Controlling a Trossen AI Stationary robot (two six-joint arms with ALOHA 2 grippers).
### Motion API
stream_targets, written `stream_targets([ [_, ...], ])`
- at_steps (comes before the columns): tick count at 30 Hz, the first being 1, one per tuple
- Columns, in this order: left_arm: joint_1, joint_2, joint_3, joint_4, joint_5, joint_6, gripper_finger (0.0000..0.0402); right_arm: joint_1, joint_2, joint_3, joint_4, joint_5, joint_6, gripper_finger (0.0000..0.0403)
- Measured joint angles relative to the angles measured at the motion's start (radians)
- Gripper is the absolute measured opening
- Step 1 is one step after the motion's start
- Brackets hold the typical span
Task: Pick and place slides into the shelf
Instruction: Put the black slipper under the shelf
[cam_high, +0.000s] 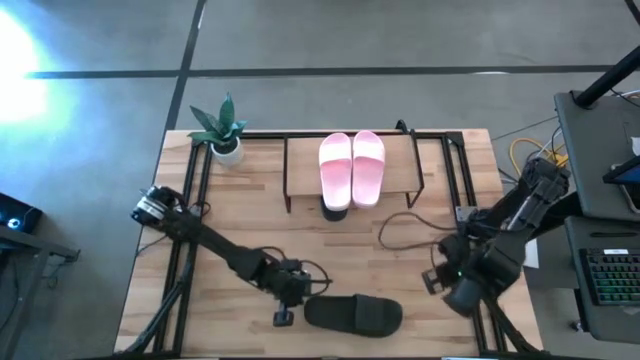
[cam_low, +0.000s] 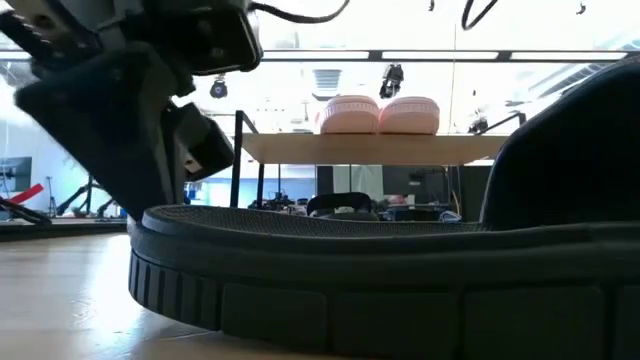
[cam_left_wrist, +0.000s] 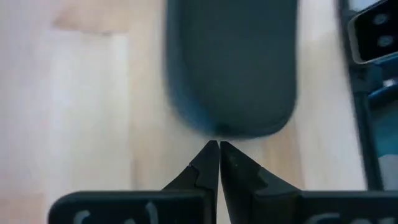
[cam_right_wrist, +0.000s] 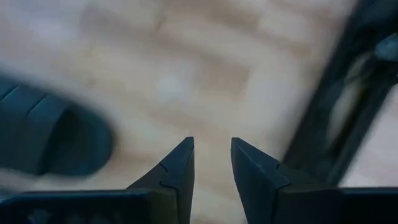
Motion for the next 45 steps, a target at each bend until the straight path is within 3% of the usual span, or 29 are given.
stream_targets([
  [7,-0.001,-0.056,-0.033,-0.132,0.006,-0.003,0.0000,0.136,0.049,-0.031,0.344,0.106,0.132,0.0069],
  [19,0.013,-0.063,-0.047,-0.125,-0.009,0.107,0.0000,0.104,0.342,-0.128,0.948,0.111,0.170,0.0038],
  [26,0.016,-0.063,-0.050,-0.117,-0.108,0.158,0.0000,0.098,0.494,0.010,0.963,0.092,0.175,0.0038],
  [34,0.021,-0.063,-0.058,-0.043,-0.117,0.158,0.0000,0.059,0.647,0.110,0.934,0.099,0.169,0.0038],
  [40,0.021,-0.063,-0.062,-0.030,-0.111,0.149,0.0000,0.026,0.675,0.168,0.760,0.116,0.191,0.0038],
  [45,0.021,-0.059,-0.084,-0.020,-0.107,0.131,0.0000,-0.010,0.629,0.188,0.464,0.157,0.195,0.0038],
])
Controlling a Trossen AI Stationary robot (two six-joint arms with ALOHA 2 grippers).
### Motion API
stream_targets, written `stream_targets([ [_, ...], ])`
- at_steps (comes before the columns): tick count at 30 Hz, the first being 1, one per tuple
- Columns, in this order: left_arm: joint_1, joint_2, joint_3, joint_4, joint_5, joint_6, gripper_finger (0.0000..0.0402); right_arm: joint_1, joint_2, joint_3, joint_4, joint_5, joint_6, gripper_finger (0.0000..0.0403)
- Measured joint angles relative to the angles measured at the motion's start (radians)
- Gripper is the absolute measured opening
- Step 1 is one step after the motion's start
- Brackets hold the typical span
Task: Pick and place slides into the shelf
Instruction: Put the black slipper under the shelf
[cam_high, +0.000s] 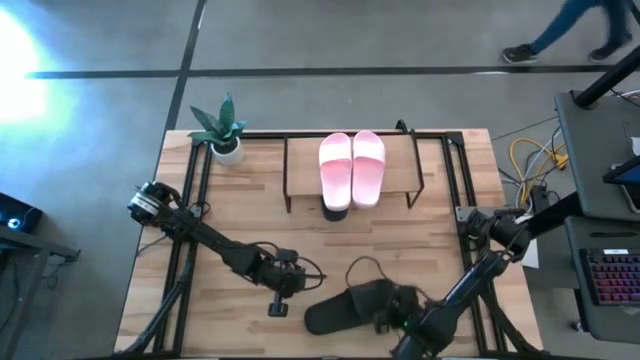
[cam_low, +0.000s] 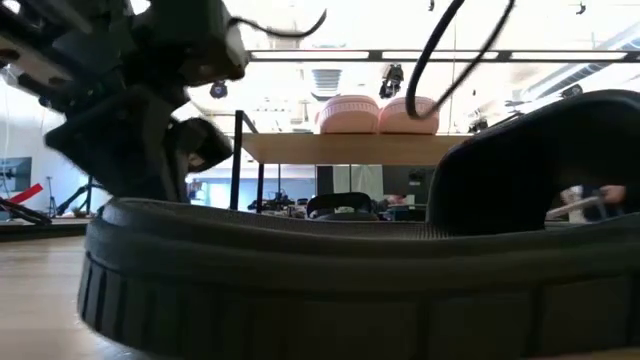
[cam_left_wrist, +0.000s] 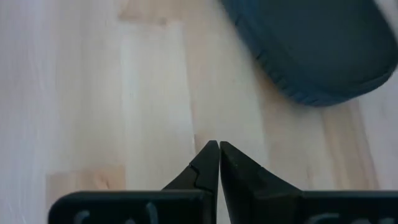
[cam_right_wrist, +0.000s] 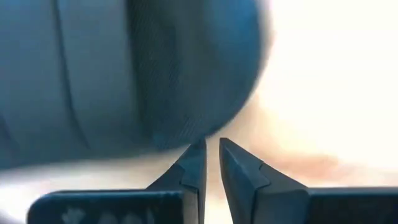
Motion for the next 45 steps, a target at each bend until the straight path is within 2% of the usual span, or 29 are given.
stream_targets([
  [5,0.000,0.000,-0.053,0.023,0.007,-0.103,0.0000,-0.055,-0.073,-0.045,-0.200,0.023,0.004,0.0038],
  [8,-0.006,0.000,-0.084,0.088,0.093,-0.182,0.0000,-0.073,-0.139,-0.082,-0.229,0.026,-0.015,0.0038],
  [10,-0.023,0.001,-0.104,0.156,0.141,-0.215,0.0000,-0.070,-0.177,-0.104,-0.216,0.024,-0.021,0.0038],
  [15,-0.072,0.004,-0.102,0.239,0.144,-0.219,0.0000,-0.031,-0.226,-0.113,-0.148,0.014,-0.021,0.0038],
  [20,-0.074,0.005,-0.090,0.240,0.088,-0.208,0.0000,-0.015,-0.205,-0.114,-0.026,0.014,-0.021,0.0038],
  [25,-0.067,0.055,-0.071,0.335,0.109,-0.171,0.0000,-0.015,-0.171,-0.114,0.027,0.014,-0.021,0.0038],
  [32,-0.066,0.187,0.040,0.393,0.154,-0.107,0.0000,-0.013,-0.165,-0.112,0.063,0.011,-0.013,0.0038],
  [39,-0.062,0.323,0.211,0.402,0.190,-0.025,0.0000,-0.013,-0.165,-0.112,0.111,0.022,-0.013,0.0038],
  [45,-0.040,0.346,0.286,0.333,0.194,0.069,0.0000,-0.013,-0.165,-0.083,0.127,0.078,-0.034,0.0041],
])
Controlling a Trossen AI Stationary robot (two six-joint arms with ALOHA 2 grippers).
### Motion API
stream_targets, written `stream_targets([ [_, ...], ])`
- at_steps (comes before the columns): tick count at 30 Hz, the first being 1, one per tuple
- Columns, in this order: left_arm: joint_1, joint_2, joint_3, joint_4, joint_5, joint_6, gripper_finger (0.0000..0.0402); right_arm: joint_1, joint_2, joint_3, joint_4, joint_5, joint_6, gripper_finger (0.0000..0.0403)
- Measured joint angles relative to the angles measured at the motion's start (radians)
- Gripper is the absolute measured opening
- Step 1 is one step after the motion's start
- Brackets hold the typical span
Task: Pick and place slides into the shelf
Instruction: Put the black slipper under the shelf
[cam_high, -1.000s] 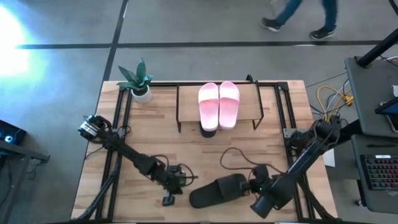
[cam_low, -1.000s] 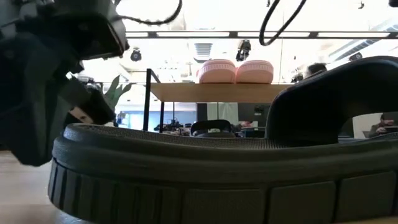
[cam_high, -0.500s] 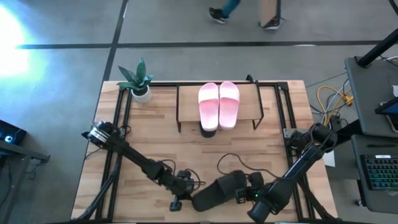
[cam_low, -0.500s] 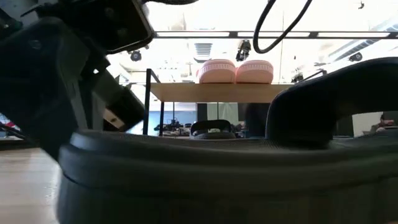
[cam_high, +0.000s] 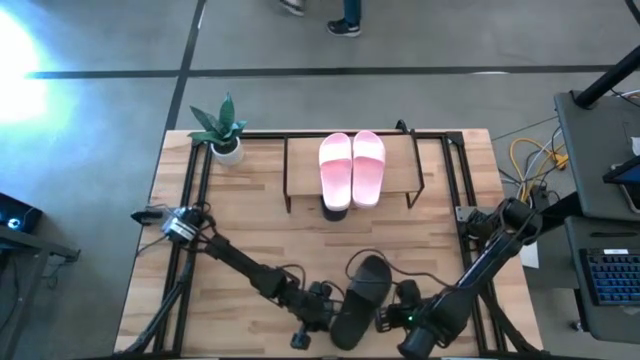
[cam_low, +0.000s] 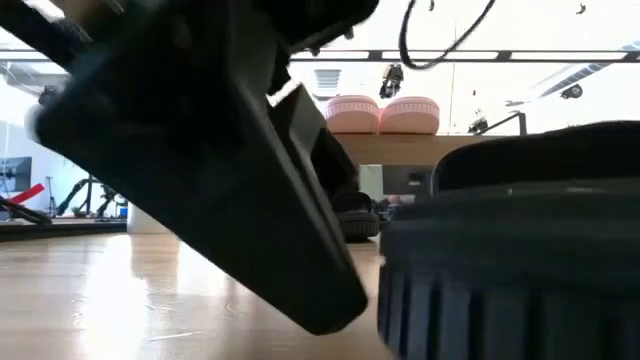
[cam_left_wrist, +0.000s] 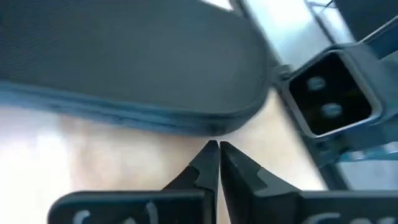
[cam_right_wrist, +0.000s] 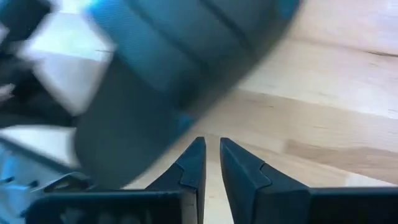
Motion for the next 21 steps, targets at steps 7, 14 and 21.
stream_targets([
  [7,0.028,-0.067,-0.033,-0.137,-0.021,0.064,0.0000,0.000,0.000,0.120,-0.006,0.135,-0.333,0.0092],
  [14,0.007,-0.166,-0.141,-0.257,-0.088,0.039,0.0000,-0.007,0.023,0.237,-0.009,0.119,-0.765,0.0158],
  [21,-0.110,-0.340,-0.333,-0.263,-0.346,-0.221,0.0000,-0.053,0.159,0.385,-0.240,0.075,-0.915,0.0186],
])
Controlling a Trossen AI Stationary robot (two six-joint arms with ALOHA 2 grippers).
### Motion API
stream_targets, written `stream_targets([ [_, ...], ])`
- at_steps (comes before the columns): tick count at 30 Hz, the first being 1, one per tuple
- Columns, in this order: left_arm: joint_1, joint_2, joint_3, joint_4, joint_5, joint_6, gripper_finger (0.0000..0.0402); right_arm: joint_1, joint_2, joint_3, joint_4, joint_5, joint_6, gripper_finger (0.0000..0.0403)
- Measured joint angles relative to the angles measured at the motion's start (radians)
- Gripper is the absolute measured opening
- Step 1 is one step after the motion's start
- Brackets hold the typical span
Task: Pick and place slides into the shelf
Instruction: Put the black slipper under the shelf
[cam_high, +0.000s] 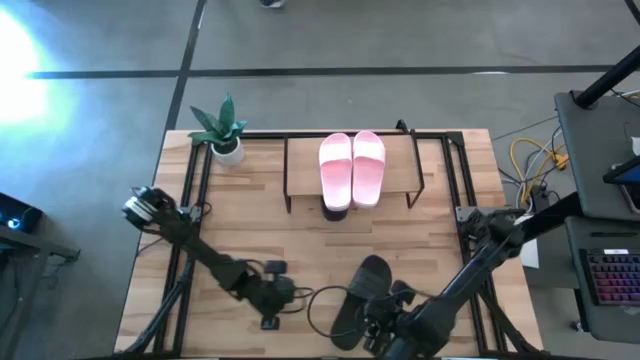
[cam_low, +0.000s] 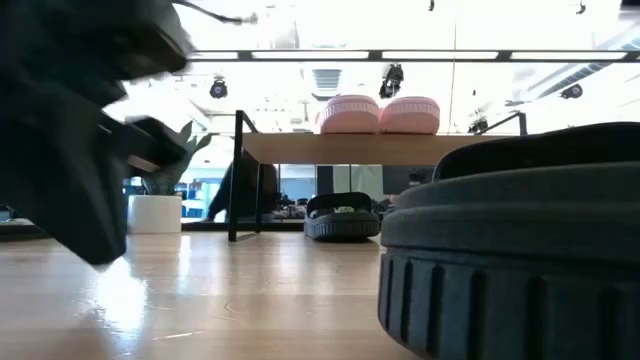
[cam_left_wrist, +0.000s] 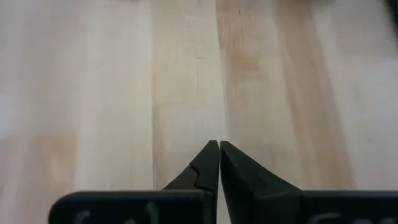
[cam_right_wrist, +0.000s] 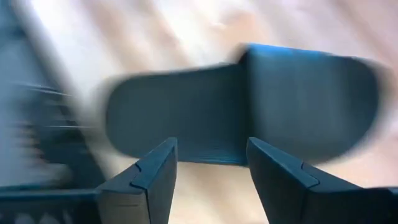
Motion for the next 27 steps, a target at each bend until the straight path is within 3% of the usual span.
stream_targets([
  [3,-0.068,-0.080,-0.068,0.007,-0.113,-0.131,0.0000,-0.008,0.106,0.128,-0.277,0.000,-0.014,0.0187],
  [6,-0.129,-0.142,-0.121,0.005,-0.204,-0.249,0.0000,-0.009,0.202,0.262,-0.445,-0.001,-0.050,0.0187],
  [9,-0.171,-0.188,-0.157,0.006,-0.272,-0.323,0.0000,-0.008,0.275,0.383,-0.457,0.000,-0.115,0.0187],
  [16,-0.193,-0.207,-0.194,0.003,-0.276,-0.330,0.0000,-0.011,0.379,0.574,-0.481,0.038,-0.136,0.0187],
  [27,-0.207,-0.205,-0.196,0.006,-0.266,-0.325,0.0000,-0.076,0.455,0.537,-0.483,0.039,-0.163,0.0187],
])
